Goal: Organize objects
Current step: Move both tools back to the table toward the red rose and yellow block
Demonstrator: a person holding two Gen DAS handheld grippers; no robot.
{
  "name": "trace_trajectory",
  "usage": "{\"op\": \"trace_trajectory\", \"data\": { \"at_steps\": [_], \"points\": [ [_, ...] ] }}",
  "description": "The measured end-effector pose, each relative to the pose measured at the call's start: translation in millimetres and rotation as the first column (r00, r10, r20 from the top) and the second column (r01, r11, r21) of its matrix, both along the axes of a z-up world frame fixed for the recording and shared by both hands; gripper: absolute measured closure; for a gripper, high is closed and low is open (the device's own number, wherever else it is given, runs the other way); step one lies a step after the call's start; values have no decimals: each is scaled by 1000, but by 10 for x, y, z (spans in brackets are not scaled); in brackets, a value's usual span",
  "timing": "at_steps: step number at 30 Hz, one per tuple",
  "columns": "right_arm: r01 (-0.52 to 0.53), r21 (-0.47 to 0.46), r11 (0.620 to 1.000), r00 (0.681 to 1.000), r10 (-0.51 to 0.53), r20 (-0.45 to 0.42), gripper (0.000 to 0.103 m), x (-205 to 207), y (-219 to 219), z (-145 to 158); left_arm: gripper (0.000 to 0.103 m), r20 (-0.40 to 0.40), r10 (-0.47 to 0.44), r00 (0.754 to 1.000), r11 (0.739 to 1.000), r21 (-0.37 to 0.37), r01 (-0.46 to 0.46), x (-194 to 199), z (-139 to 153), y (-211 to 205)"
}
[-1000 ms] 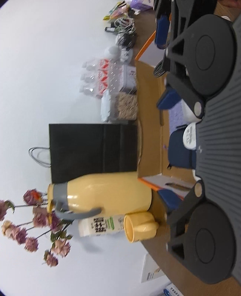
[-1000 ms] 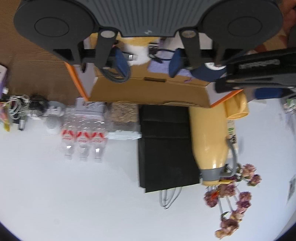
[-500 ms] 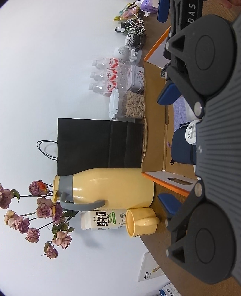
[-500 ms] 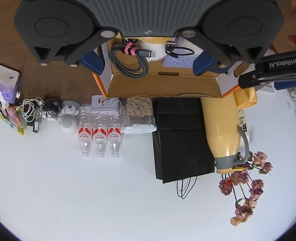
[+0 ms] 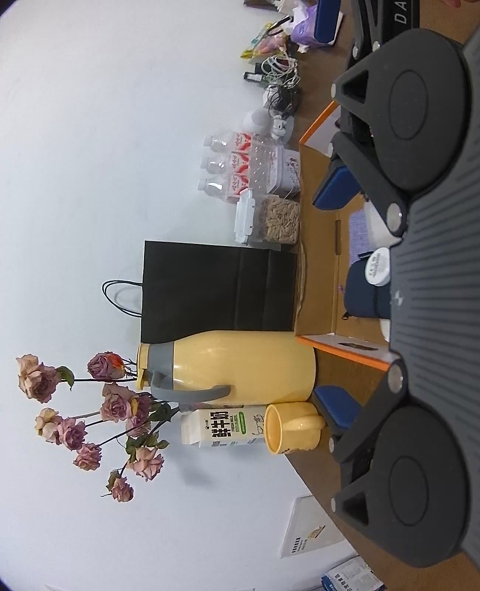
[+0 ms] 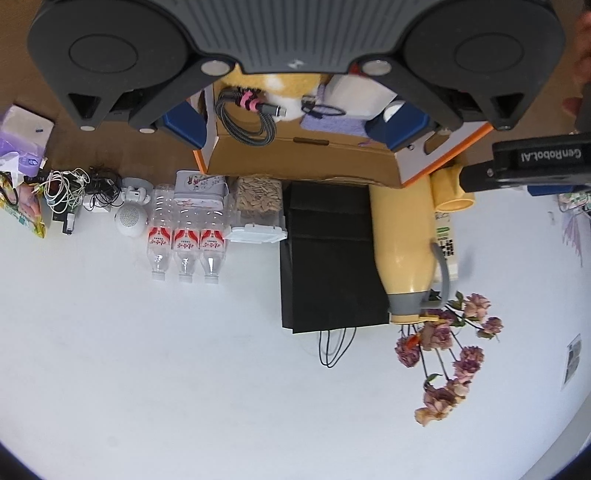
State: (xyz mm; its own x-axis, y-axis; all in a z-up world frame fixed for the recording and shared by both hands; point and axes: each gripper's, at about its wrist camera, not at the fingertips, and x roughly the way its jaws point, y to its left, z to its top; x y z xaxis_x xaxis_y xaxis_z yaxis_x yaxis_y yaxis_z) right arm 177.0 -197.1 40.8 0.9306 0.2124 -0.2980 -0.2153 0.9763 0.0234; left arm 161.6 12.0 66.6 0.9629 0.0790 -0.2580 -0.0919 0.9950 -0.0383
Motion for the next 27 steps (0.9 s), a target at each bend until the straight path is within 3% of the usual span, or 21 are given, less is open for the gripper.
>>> {"op": "trace_trajectory", "data": {
  "at_steps": [10,17,27],
  "points": [
    [-7,-3,1000,998,7,-65,0,-552,-94,-137,0,-44,-12,999,1000,13,13,-529,-32,47],
    [-16,-2,1000,990,15,-138,0,-874,-159,-360,0,-108,-23,994,1000,5,23,-843,-218,104],
    [-29,-6,1000,984,27,-177,0,-1127,-187,-495,0,-186,-33,982,999,6,35,-1081,-462,148]
  ]
}}
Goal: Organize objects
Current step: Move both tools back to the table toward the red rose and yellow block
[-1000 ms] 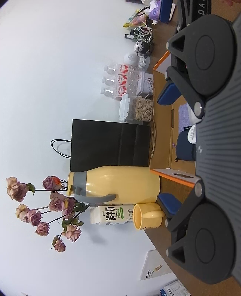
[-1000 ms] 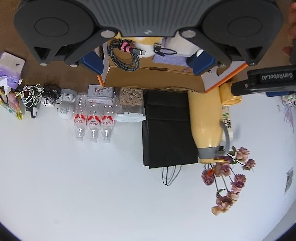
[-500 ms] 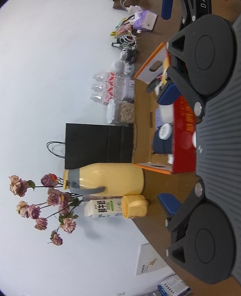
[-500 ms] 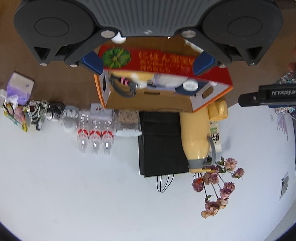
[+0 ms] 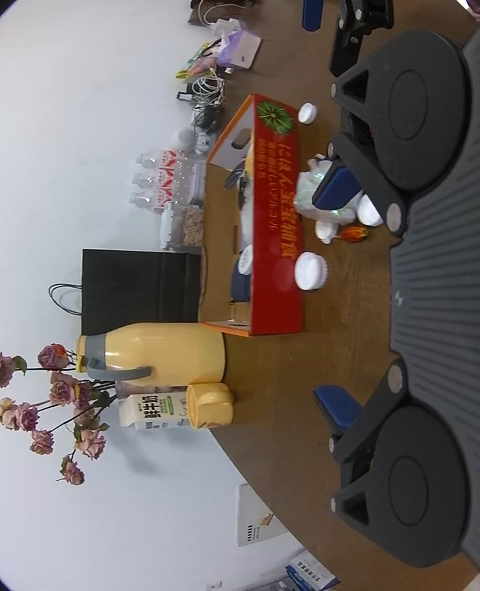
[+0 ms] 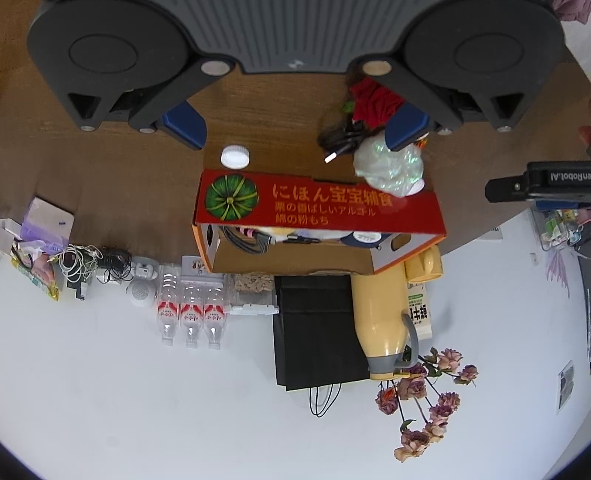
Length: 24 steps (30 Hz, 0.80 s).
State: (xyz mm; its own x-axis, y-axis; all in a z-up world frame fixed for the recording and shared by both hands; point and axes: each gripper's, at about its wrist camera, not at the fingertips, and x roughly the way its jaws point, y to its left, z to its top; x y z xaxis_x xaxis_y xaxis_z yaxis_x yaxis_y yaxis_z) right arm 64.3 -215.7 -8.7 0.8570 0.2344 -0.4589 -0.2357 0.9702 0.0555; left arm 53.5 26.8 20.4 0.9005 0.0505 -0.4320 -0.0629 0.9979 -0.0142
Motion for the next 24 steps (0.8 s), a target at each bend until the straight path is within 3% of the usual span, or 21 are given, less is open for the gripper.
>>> {"op": "trace_trajectory", "data": {
  "at_steps": [10,17,22,24],
  "points": [
    [-143,-14,990,989,143,-42,1,-75,291,-158,0,-41,9,999,1000,-2,-9,-88,-108,92],
    [-187,-27,982,979,184,-87,38,98,527,-301,0,-52,13,999,1000,-13,-14,-82,-142,162],
    [-187,9,982,979,187,-87,39,178,542,-322,0,-63,12,998,1000,-21,-14,-45,-168,180],
    [-189,10,982,977,189,-101,55,214,541,-345,0,-67,10,998,1000,-23,-12,-34,-182,182]
  ]
}}
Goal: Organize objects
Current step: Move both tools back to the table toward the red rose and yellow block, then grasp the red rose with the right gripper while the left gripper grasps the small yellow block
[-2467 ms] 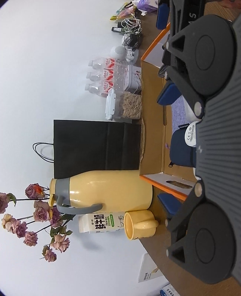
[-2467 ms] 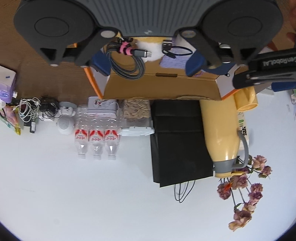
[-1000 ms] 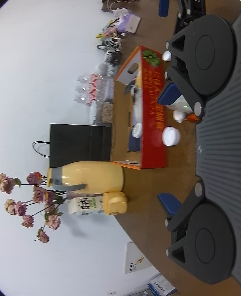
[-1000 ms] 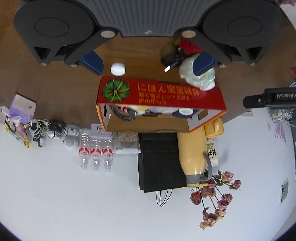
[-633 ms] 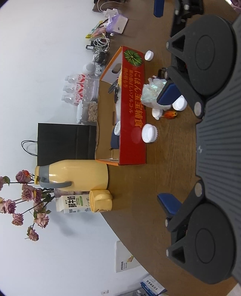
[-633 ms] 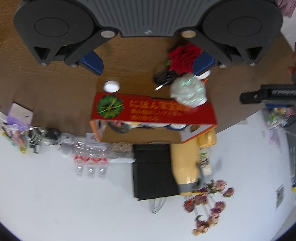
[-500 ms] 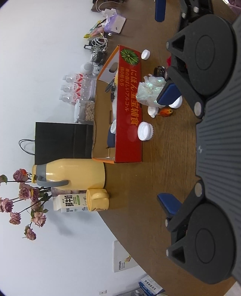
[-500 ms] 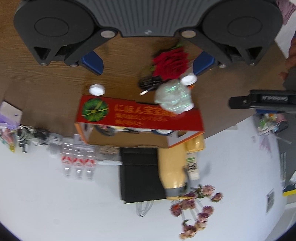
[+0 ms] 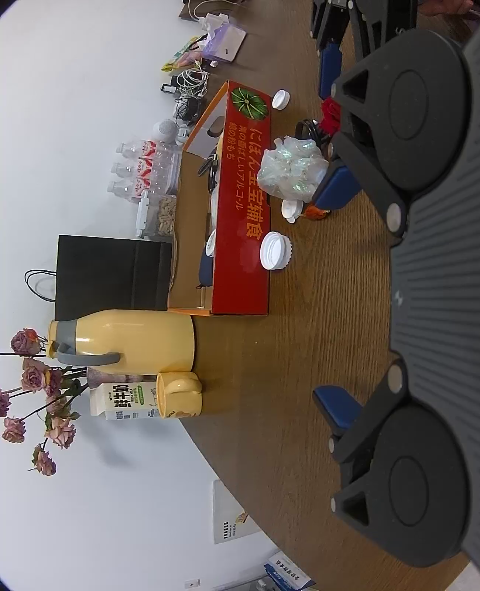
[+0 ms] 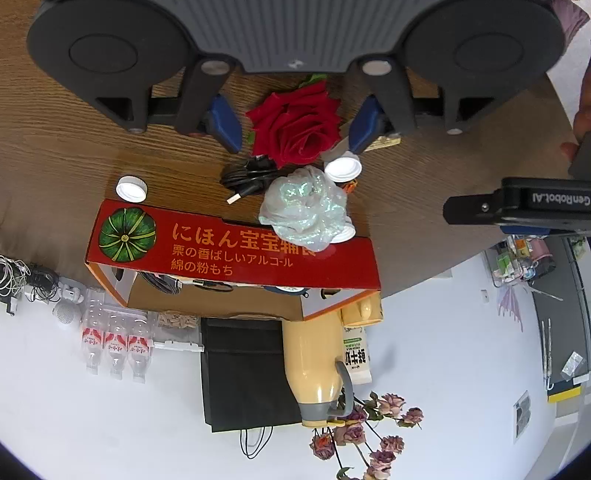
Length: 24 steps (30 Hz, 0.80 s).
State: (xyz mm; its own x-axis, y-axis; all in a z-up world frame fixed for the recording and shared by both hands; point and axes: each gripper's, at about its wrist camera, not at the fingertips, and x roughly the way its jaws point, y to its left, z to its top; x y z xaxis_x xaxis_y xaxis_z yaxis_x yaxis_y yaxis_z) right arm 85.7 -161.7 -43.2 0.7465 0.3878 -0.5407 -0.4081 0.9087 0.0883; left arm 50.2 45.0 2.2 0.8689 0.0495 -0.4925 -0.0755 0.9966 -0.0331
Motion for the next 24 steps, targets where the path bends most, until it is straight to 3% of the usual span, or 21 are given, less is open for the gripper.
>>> {"op": "trace_trajectory", "data": {
  "at_steps": [6,24],
  "points": [
    [-1,21,1000,1000,1,13,68,-20,-43,-14,0,-7,-13,1000,1000,-1,13,29,-26,-29],
    [51,62,997,996,-55,71,69,-221,-346,85,0,-55,-77,995,997,16,78,52,-140,-215]
  ]
}}
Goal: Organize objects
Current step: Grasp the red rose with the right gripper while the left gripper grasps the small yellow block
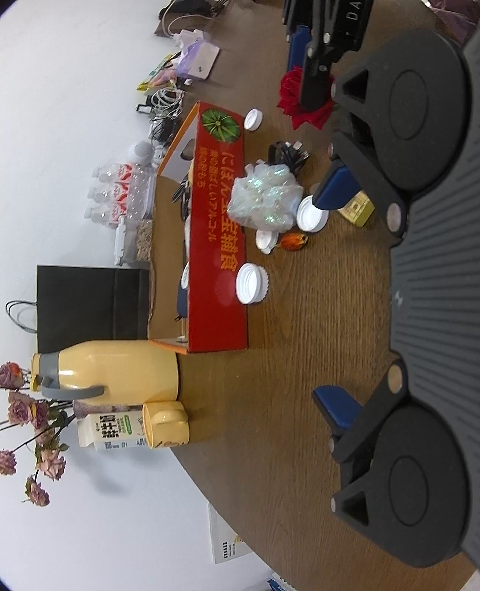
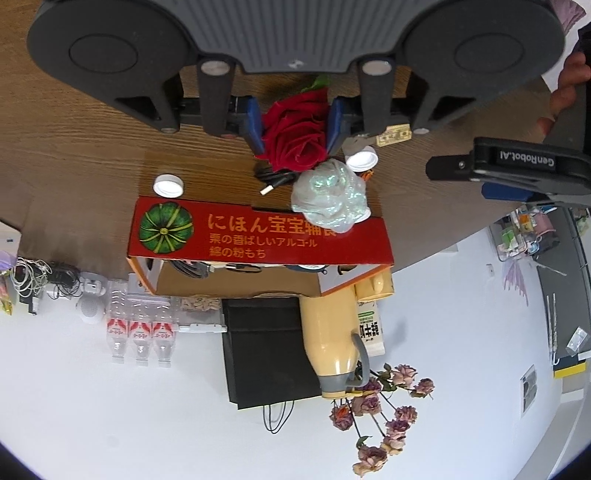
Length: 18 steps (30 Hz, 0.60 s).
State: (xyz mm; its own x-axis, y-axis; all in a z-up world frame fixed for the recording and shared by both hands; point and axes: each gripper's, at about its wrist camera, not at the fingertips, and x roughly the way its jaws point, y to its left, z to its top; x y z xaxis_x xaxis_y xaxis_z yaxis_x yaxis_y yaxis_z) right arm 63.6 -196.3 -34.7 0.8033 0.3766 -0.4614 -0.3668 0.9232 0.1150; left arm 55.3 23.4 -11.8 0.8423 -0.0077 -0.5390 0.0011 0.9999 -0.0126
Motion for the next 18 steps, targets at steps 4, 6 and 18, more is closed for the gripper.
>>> {"op": "trace_trajectory", "data": {
  "at_steps": [4,6,18],
  "points": [
    [17,4,1000,1000,-17,1,69,-16,-66,-16,0,-19,-30,999,999,10,30,-5,-49,-60],
    [26,8,1000,1000,-26,0,69,-18,-100,-25,0,-26,-47,999,999,16,47,-6,-72,-92],
    [63,14,998,998,-63,-4,69,-39,-243,-50,14,-47,-119,992,992,26,121,7,-166,-257]
  ]
}}
